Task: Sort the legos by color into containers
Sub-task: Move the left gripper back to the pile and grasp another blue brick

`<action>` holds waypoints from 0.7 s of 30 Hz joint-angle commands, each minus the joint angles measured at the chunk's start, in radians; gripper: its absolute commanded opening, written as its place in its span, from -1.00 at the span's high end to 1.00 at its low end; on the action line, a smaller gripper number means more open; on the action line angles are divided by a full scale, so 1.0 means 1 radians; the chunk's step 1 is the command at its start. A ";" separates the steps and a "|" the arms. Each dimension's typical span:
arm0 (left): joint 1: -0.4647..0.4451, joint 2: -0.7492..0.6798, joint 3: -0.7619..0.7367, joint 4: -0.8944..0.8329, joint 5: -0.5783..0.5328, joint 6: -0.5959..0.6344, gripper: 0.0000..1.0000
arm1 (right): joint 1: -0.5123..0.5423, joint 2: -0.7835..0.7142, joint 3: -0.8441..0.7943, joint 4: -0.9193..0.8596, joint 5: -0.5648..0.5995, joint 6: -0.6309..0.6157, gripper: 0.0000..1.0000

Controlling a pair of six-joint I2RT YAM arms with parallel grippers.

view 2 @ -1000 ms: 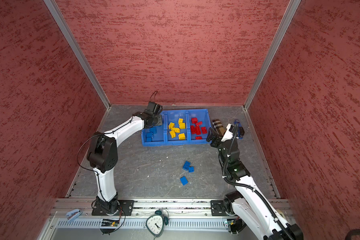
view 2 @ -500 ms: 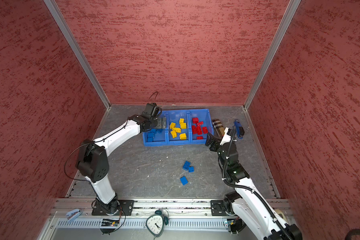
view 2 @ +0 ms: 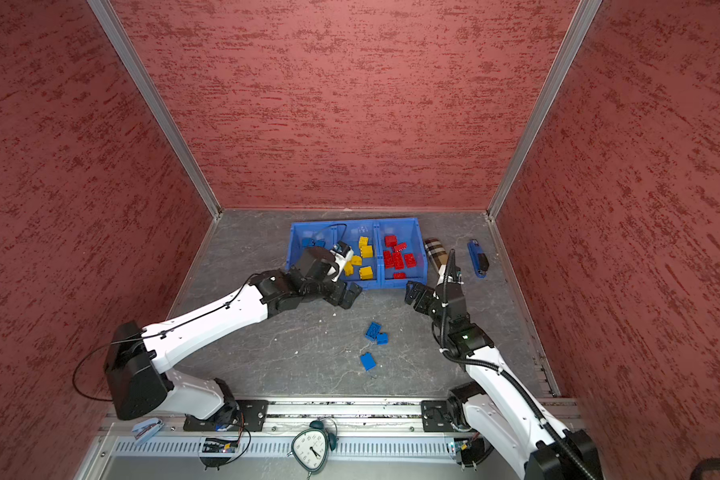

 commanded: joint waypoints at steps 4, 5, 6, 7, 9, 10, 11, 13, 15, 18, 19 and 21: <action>-0.109 0.184 0.008 -0.127 0.148 0.124 -0.83 | 0.000 -0.014 -0.026 -0.065 0.103 0.103 -0.98; -0.114 0.208 0.017 -0.129 0.180 0.135 -0.77 | 0.001 -0.020 -0.028 -0.064 0.115 0.107 -0.98; -0.117 0.232 0.026 -0.129 0.212 0.143 -0.73 | 0.001 -0.026 -0.030 -0.060 0.122 0.108 -0.98; -0.119 0.251 0.036 -0.130 0.235 0.151 -0.69 | 0.001 -0.032 -0.031 -0.059 0.130 0.110 -0.98; -0.124 0.305 0.051 -0.128 0.253 0.170 -0.59 | 0.002 -0.047 -0.036 -0.059 0.145 0.111 -0.98; -0.125 0.326 0.055 -0.124 0.244 0.177 -0.56 | 0.001 -0.054 -0.038 -0.059 0.153 0.113 -0.98; -0.125 0.354 0.061 -0.118 0.230 0.185 -0.52 | 0.001 -0.062 -0.042 -0.062 0.163 0.114 -0.98; -0.122 0.395 0.076 -0.108 0.198 0.193 -0.51 | 0.001 -0.075 -0.051 -0.062 0.179 0.116 -0.98; -0.124 0.429 0.098 -0.095 0.186 0.191 -0.51 | 0.001 -0.084 -0.056 -0.065 0.187 0.113 -0.98; -0.127 0.462 0.117 -0.077 0.176 0.179 -0.51 | 0.001 -0.093 -0.053 -0.083 0.195 0.106 -0.97; -0.129 0.470 0.117 -0.066 0.164 0.175 -0.51 | 0.001 -0.097 -0.053 -0.088 0.197 0.107 -0.98; -0.135 0.489 0.121 -0.046 0.115 0.163 -0.51 | 0.001 -0.103 -0.055 -0.092 0.206 0.107 -0.98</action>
